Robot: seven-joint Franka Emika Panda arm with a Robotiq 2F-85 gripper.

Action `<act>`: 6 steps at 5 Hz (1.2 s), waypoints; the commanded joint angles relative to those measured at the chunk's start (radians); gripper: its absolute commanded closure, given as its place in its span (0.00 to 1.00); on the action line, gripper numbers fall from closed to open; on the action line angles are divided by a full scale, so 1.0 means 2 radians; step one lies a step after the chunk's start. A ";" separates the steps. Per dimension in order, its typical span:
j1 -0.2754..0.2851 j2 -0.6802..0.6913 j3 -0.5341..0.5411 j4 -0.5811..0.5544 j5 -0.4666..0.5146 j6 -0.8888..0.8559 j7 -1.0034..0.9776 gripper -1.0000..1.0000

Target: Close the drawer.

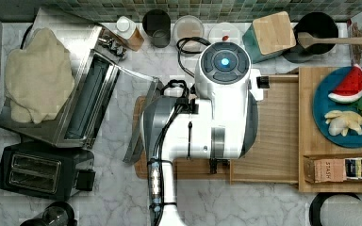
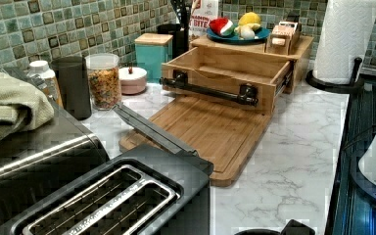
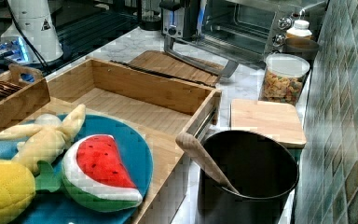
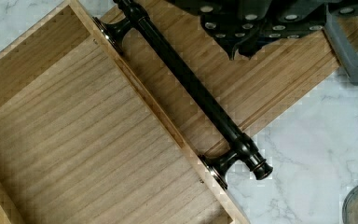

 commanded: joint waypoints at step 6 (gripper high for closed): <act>0.037 -0.023 0.053 -0.125 0.008 0.108 -0.092 1.00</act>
